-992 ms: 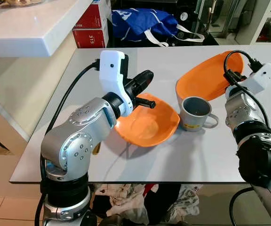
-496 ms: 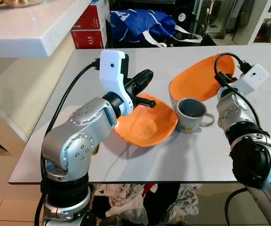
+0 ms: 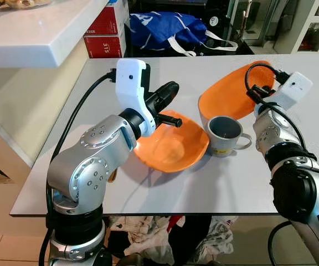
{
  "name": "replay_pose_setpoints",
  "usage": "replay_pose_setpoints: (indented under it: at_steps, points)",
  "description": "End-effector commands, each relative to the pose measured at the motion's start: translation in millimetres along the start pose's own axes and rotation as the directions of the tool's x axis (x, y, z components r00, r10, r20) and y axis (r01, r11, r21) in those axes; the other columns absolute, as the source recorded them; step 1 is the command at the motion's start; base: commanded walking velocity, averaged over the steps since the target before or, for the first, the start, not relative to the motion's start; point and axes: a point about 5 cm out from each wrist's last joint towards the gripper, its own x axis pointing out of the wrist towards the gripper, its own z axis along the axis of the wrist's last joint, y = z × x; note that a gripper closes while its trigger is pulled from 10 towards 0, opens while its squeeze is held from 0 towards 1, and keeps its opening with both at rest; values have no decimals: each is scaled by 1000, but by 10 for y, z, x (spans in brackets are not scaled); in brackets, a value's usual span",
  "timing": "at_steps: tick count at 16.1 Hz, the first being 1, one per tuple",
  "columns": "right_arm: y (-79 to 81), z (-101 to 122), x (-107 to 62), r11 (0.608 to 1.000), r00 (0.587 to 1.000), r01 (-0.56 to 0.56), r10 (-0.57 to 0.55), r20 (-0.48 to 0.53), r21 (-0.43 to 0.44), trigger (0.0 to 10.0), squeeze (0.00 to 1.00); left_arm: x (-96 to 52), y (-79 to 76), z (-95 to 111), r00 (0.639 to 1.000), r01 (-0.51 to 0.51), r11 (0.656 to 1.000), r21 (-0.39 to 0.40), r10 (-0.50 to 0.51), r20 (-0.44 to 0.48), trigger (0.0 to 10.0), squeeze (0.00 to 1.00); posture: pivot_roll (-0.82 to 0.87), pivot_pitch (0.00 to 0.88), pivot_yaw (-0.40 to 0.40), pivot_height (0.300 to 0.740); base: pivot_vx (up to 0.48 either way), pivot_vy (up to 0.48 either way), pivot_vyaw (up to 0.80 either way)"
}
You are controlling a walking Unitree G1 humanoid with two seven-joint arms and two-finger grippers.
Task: Setting the table
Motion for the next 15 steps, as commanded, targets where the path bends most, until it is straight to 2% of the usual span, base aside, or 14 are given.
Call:
replay_pose_setpoints:
  at_steps: [1, 9, 11, 15]
  points:
    - [-54, -243, -45, 997, 994, 24, -32, -108, -75, 10000, 0, -19, -19, 25, 1000, -1, 1000, 16, 1, 14, 10000, 0, 44, 0, 36, 736, 0, 0, 0]
    - [-89, -439, -98, 998, 977, 55, -57, -207, -17, 10000, 0, -41, -27, 22, 1000, -3, 1000, 28, 3, 7, 10000, 0, 62, 0, 37, 736, 0, 0, 0]
    - [-107, -522, -125, 998, 968, 66, -69, -241, -22, 10000, 0, -54, -35, 19, 1000, -5, 1000, 30, 5, 5, 10000, 0, 70, 0, 36, 736, 0, 0, 0]
    - [-141, -563, -140, 996, 966, 75, -86, -244, -55, 10000, 0, -74, -30, 20, 1000, -15, 999, 36, 15, 4, 10000, 0, 84, 0, 36, 736, 0, 0, 0]
